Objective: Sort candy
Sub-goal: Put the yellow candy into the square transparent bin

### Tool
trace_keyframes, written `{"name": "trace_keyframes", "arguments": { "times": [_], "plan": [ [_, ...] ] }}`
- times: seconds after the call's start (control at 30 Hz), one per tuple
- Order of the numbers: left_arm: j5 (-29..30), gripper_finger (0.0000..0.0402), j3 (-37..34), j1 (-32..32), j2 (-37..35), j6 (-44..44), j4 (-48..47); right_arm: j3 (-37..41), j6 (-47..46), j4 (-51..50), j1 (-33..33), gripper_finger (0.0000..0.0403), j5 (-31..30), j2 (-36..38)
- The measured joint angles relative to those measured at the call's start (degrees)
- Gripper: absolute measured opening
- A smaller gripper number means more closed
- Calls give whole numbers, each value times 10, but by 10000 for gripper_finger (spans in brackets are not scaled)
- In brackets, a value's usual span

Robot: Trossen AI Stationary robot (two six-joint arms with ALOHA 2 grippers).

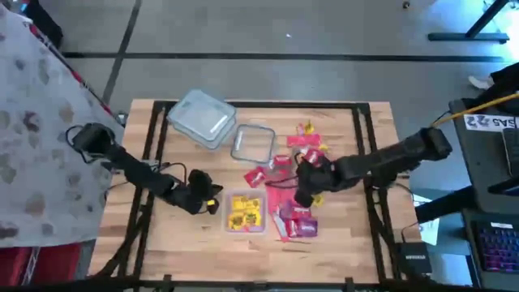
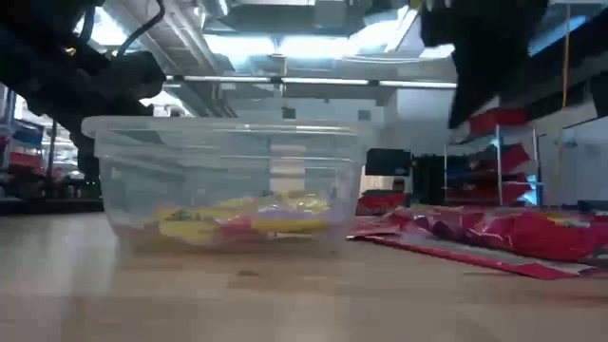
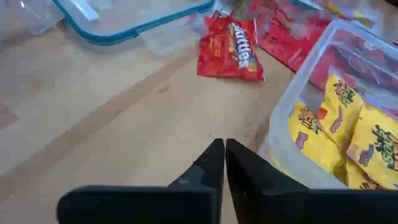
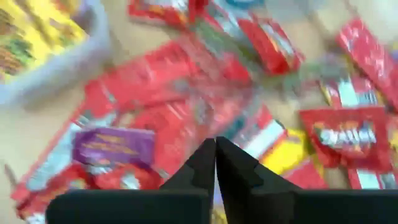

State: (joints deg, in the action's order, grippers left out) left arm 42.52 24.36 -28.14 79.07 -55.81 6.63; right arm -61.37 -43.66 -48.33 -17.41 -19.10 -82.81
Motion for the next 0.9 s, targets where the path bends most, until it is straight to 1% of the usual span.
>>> {"name": "trace_keyframes", "arguments": {
  "times": [0.07,0.2,0.3,0.37,0.5,0.6,0.7,0.8,0.9],
  "plan": [
    [0,0,0,0,0,-4,0,1,4,-4,0,0,19,-8],
    [0,0,0,-1,0,-4,0,27,2,-15,-1,4,112,-16],
    [0,0,0,-1,0,-3,0,52,-17,-15,-18,26,157,-16],
    [0,0,0,-3,0,-3,0,67,-39,-17,-35,53,171,-16],
    [0,0,0,-4,0,-3,0,98,-93,-5,-61,126,176,-16],
    [0,0,0,-4,0,-2,0,130,-122,33,-72,182,173,-16],
    [0,0,0,-3,0,-2,0,166,-153,72,-75,221,171,-17],
    [0,0,0,-4,0,-3,0,194,-182,87,-74,231,158,-27],
    [0,0,0,-4,0,-3,0,200,-191,88,-74,208,131,-43]
  ]
}}
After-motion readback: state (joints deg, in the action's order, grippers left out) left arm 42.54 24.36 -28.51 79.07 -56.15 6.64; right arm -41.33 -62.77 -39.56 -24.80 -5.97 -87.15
